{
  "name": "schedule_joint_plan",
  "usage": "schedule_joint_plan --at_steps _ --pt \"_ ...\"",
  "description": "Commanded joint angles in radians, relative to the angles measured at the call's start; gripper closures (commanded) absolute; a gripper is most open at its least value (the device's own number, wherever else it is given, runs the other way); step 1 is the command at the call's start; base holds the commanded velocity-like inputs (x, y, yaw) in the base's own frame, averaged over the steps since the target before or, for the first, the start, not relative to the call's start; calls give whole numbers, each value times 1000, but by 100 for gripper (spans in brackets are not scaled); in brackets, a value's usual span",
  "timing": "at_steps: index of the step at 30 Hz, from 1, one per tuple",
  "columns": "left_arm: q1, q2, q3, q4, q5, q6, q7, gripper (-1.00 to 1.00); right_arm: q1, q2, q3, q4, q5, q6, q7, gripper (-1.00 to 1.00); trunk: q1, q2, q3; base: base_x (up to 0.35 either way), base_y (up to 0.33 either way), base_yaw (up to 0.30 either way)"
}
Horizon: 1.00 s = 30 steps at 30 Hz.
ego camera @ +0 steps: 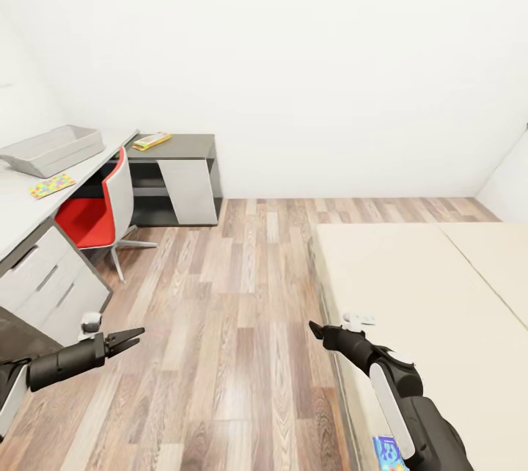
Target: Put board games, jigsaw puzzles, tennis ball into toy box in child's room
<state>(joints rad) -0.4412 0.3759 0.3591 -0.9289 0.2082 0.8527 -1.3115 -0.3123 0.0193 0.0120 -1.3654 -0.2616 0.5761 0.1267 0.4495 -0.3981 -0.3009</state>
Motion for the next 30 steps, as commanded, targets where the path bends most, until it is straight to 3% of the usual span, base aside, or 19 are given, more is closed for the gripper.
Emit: schedule_joint_plan --at_steps 1,17,30 --pt "-1 0 0 0 3 9 -2 -100 -1 1 -1 -1 -1 6 2 -100 1 -2 -2 0 288 -51" --pt "-1 0 0 0 3 2 -1 -100 -1 0 -4 1 -1 8 4 -100 1 -2 10 140 230 -221" --pt "-1 1 0 -1 4 3 -2 -100 -1 1 -1 1 -1 8 5 -100 1 -2 22 16 241 -247"
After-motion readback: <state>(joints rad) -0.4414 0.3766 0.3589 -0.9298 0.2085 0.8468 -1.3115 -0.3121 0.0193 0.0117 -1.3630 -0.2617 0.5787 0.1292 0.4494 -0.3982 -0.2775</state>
